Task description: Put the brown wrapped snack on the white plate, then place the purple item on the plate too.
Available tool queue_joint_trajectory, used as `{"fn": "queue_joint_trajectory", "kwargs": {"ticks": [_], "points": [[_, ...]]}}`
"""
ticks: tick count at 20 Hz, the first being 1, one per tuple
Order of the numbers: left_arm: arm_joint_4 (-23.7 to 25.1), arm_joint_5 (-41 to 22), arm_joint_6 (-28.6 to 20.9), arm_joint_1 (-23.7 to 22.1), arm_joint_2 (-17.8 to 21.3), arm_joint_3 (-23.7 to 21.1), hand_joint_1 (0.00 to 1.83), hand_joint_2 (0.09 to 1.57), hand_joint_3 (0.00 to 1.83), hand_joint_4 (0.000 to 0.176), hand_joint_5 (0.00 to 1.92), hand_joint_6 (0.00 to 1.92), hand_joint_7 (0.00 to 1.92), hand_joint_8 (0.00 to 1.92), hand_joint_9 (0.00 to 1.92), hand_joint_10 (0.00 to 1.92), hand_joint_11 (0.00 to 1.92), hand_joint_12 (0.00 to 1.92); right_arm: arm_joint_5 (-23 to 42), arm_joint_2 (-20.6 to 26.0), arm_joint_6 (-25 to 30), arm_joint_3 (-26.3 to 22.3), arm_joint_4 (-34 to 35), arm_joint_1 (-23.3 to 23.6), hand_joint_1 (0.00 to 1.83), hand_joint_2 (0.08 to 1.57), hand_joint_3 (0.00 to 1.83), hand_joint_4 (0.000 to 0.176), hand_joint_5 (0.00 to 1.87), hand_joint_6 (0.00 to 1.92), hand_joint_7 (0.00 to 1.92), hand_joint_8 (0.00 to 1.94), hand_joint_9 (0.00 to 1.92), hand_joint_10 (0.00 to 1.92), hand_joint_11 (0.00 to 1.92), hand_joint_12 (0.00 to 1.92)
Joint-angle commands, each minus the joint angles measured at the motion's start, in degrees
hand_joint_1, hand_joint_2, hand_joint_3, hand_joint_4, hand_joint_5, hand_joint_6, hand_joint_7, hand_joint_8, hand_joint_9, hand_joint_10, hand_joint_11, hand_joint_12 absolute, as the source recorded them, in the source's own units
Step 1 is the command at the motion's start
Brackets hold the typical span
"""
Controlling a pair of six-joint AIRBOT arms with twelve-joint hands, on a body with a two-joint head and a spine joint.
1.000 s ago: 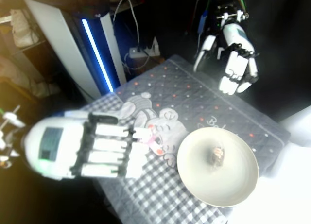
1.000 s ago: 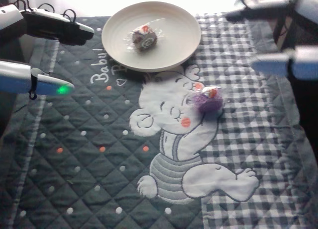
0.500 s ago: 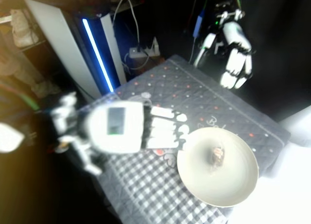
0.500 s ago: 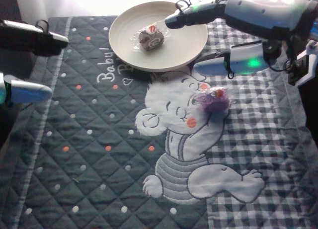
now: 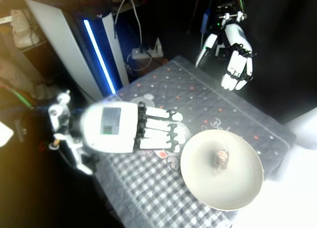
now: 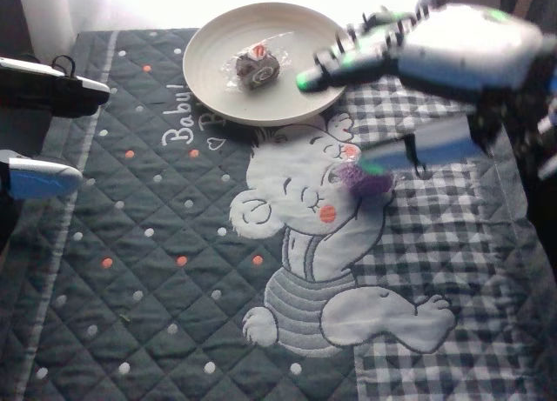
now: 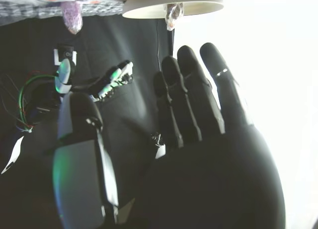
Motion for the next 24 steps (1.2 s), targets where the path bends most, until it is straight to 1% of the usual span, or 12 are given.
{"fn": "queue_joint_trajectory", "kwargs": {"ticks": [1, 6, 8, 13, 14, 15, 16, 17, 18, 21, 22, 24], "points": [[-1.35, -7.25, -0.49, -0.51, 0.3, -0.12, 0.77, 0.96, 0.0, 0.0, 0.66, 0.0, 0.72, 0.0, 0.7, 0.0, 0.23, 0.87, 3.87, -0.31, 0.49, 0.35, 3.37, -0.3, 0.75, 1.05, 0.0, 0.086, 0.42, 0.0, 0.44, 0.0, 0.48, 0.01, 0.11, 1.0], [-1.51, -7.47, -0.68, -0.33, 0.23, -0.14, 0.77, 0.96, 0.0, 0.0, 0.67, 0.0, 0.73, 0.0, 0.69, 0.01, 0.23, 0.88, -0.07, -1.31, 0.48, 1.29, 2.73, -1.89, 0.83, 1.0, 0.0, 0.039, 0.42, 0.0, 0.49, 0.0, 0.57, 0.02, 0.14, 1.13], [-1.51, -7.47, -0.68, -0.38, -0.05, -0.1, 0.74, 0.97, 0.0, 0.0, 0.68, 0.0, 0.73, 0.0, 0.69, 0.0, 0.23, 0.95, -0.09, -1.68, 0.48, 1.57, 2.78, -1.89, 0.84, 0.99, 0.0, 0.066, 0.42, 0.0, 0.49, 0.0, 0.54, 0.01, 0.08, 1.17], [-1.51, -7.34, -0.75, -0.28, -0.15, -0.12, 0.76, 0.96, 0.0, 0.0, 0.68, 0.0, 0.73, 0.0, 0.69, 0.0, 0.25, 0.95, -0.09, -2.62, 0.48, 1.77, 2.8, -1.88, 0.89, 0.98, 0.0, 0.006, 0.56, 0.01, 0.72, 0.02, 0.8, 0.08, 0.34, 1.33], [-1.51, -7.27, -0.82, -0.26, -0.21, -0.13, 0.74, 0.96, 0.0, 0.0, 0.68, 0.0, 0.73, 0.0, 0.69, 0.0, 0.23, 0.93, -0.09, -2.89, 0.48, 1.85, 2.8, -1.88, 0.97, 0.98, 0.0, 0.0, 0.67, 0.01, 0.56, 0.77, 0.52, 1.19, 0.34, 1.8], [-1.51, -7.27, -0.9, -0.23, -0.28, -0.12, 0.72, 0.96, 0.0, 0.0, 0.68, 0.0, 0.72, 0.0, 0.68, 0.0, 0.22, 0.93, -0.09, -3.08, 0.48, 1.96, 2.8, -1.88, 0.98, 0.99, 0.0, 0.0, 0.73, 0.01, 0.46, 1.2, 0.43, 1.64, 0.38, 1.9], [-1.51, -7.27, -1.05, -0.22, -0.35, -0.12, 0.73, 0.97, 0.0, 0.0, 0.67, 0.0, 0.73, 0.0, 0.72, 0.02, 0.3, 0.95, -0.09, -3.22, 0.48, 2.09, 2.79, -1.88, 1.05, 1.08, 0.0, 0.077, 0.97, 0.74, 0.65, 1.26, 0.65, 1.64, 0.52, 1.92], [-1.5, -7.27, -1.07, -0.22, -0.37, -0.12, 0.73, 0.97, 0.0, 0.0, 0.67, 0.0, 0.73, 0.0, 0.72, 0.02, 0.3, 0.95, -0.09, -3.26, 0.48, 2.2, 2.79, -1.88, 1.05, 1.08, 0.0, 0.077, 0.97, 0.74, 0.65, 1.26, 0.65, 1.64, 0.52, 1.92], [-1.5, -7.3, -1.07, -0.22, -0.39, -0.12, 0.73, 0.96, 0.0, 0.0, 0.67, 0.0, 0.73, 0.0, 0.72, 0.01, 0.3, 0.96, -0.09, -3.36, 0.48, 2.31, 2.79, -1.88, 1.18, 1.07, 0.0, 0.0, 1.07, 0.79, 0.98, 1.17, 0.92, 1.59, 0.84, 1.92], [-1.5, -7.37, -1.1, -0.13, -0.45, -0.14, 0.75, 0.96, 0.0, 0.0, 0.67, 0.0, 0.74, 0.0, 0.74, 0.02, 0.31, 0.97, -0.08, -3.81, 0.48, 2.45, 3.13, -1.88, 1.28, 1.06, 0.0, 0.0, 1.11, 0.58, 1.13, 0.98, 1.01, 1.31, 0.87, 1.73], [-1.51, -7.37, -1.1, -0.1, -0.53, -0.13, 0.74, 0.97, 0.0, 0.0, 0.68, 0.0, 0.73, 0.0, 0.74, 0.02, 0.32, 0.97, -0.07, -3.96, 0.48, 2.62, 4.01, -1.88, 1.27, 1.07, 0.0, 0.0, 1.05, 0.72, 1.11, 0.97, 0.99, 1.04, 0.82, 1.46], [-1.51, -7.27, -1.13, -0.08, -0.8, 0.06, 0.76, 0.96, 0.0, 0.002, 0.69, 0.0, 0.73, 0.0, 0.74, 0.01, 0.3, 1.0, 1.5, -3.94, 0.48, 3.8, 7.23, -1.87, 1.26, 1.09, 0.0, 0.0, 1.03, 0.71, 1.06, 1.08, 1.0, 1.03, 0.85, 1.42]]}}
